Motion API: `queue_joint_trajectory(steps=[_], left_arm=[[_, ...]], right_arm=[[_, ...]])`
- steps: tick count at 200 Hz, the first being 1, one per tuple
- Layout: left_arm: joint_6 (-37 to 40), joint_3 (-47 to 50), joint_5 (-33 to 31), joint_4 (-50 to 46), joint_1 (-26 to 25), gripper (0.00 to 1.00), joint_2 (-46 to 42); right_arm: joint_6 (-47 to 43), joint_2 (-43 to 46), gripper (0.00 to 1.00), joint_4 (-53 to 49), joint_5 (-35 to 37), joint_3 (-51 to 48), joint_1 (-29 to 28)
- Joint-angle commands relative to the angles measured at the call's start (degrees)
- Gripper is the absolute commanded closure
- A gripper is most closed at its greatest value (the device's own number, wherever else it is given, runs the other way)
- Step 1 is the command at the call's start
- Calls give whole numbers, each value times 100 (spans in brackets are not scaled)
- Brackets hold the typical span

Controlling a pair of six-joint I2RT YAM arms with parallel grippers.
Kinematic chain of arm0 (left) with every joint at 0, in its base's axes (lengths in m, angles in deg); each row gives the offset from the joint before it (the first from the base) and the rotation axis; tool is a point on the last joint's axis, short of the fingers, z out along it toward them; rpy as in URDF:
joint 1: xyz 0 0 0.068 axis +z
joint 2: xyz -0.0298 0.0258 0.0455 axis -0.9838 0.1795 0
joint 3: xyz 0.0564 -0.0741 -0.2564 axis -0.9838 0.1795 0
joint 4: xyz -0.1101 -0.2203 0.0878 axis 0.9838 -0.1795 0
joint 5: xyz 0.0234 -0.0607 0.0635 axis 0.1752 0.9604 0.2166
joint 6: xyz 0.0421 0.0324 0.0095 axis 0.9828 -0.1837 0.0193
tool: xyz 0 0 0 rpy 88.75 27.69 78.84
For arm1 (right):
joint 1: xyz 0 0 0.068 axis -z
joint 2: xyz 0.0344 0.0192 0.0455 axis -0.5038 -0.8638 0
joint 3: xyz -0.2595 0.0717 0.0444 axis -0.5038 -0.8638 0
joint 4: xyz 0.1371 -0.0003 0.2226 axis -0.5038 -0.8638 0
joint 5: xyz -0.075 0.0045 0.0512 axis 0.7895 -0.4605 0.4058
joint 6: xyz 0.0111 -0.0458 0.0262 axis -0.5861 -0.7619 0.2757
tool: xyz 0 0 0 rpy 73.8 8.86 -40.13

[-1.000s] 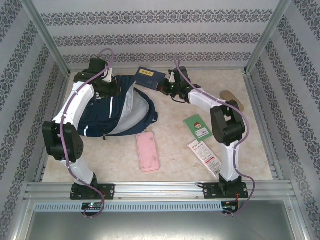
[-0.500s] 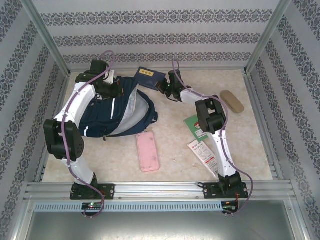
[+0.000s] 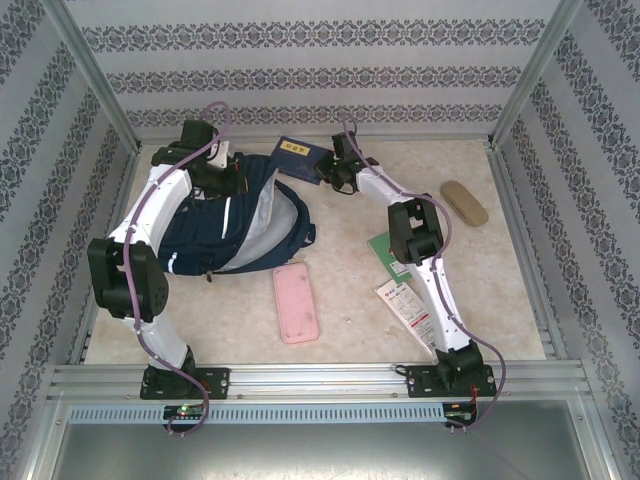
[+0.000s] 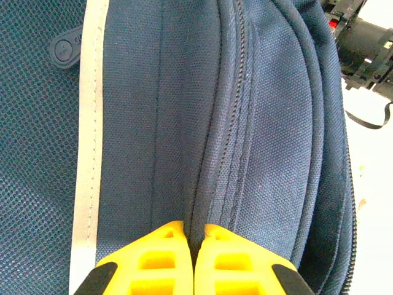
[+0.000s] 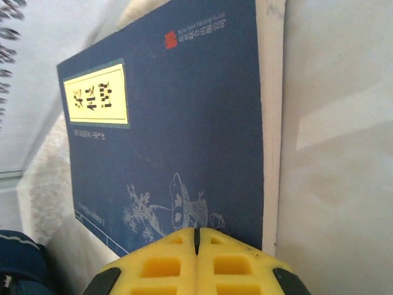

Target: Pack the student bag

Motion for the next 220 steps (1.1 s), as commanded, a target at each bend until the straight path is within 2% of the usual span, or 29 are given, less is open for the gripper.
queue_joint_trajectory(steps=[1, 10, 34, 76, 96, 115, 135, 158, 188, 220], left_arm=[[-13, -6, -120, -134, 69, 84, 58], [-4, -6, -143, -139, 69, 77, 70], [-16, 6, -147, -132, 69, 69, 105], [-249, -19, 49, -15, -11, 68, 114], [-546, 77, 229, 210, -176, 67, 114], [-1007, 261, 357, 575, -463, 66, 131], [-1482, 401, 269, 964, -932, 65, 183], [-2148, 521, 21, 1386, -1530, 64, 322], [-3053, 900, -512, 2076, -2213, 63, 480], [-3733, 1165, -478, 2882, -2560, 63, 851]], right_arm=[[-347, 506, 100, -1278, 289, -783, 69], [-353, 834, 100, -1161, 301, -1296, 70], [-377, 1678, 100, -927, 329, -2593, 63], [-344, 2893, 100, -669, 259, -4535, 80], [-258, 3455, 100, -302, 123, -5432, -35], [-370, 3773, 100, -176, -120, -5855, -277], [-566, 4028, 100, -136, -300, -5983, -530], [-1009, 4389, 100, -394, -86, -5802, -590], [-1667, 4508, 97, -903, 290, -5245, -258], [-2196, 4191, 94, -782, 141, -4851, 230]])
